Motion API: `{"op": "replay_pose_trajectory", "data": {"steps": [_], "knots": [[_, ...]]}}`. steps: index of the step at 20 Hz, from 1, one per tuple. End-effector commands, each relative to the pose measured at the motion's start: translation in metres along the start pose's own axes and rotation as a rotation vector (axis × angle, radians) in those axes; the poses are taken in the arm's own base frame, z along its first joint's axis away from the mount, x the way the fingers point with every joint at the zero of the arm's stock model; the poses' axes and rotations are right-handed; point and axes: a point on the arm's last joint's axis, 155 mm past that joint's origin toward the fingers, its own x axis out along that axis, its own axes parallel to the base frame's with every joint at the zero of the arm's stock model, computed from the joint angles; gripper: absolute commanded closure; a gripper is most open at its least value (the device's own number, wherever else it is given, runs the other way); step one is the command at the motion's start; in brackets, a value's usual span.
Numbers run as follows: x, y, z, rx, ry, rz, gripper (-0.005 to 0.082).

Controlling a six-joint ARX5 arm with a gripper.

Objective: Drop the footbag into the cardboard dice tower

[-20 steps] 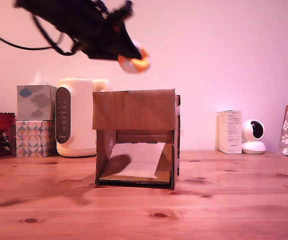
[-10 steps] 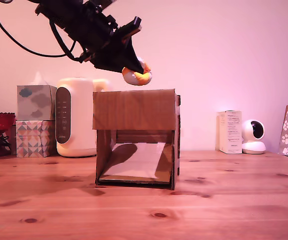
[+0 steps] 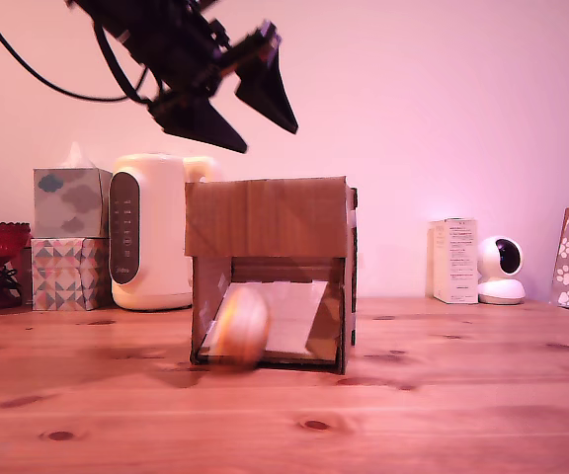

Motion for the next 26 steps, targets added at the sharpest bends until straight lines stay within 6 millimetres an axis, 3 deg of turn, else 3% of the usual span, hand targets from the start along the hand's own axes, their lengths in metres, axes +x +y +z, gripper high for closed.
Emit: {"op": "replay_pose_trajectory", "data": {"steps": [1,2,4,5,8,11,15,19,26], "knots": [[-0.020,-0.006,0.009,0.007,-0.010,-0.001,0.0109],[-0.026,-0.008,0.004,0.000,0.012,-0.008,0.0254],[-0.036,-0.015,-0.007,-0.013,0.061,-0.030,0.0727],[-0.040,-0.018,-0.011,-0.021,0.080,-0.043,0.0767],[-0.044,-0.026,-0.019,-0.012,0.100,-0.093,0.0793],[-0.049,-0.027,-0.020,0.016,0.015,-0.095,0.0793],[-0.070,-0.036,-0.029,0.055,-0.117,-0.107,0.0793],[-0.081,-0.039,-0.061,0.038,-0.141,-0.108,0.0793],[-0.081,-0.042,-0.125,-0.035,-0.161,-0.124,0.0793]]}}
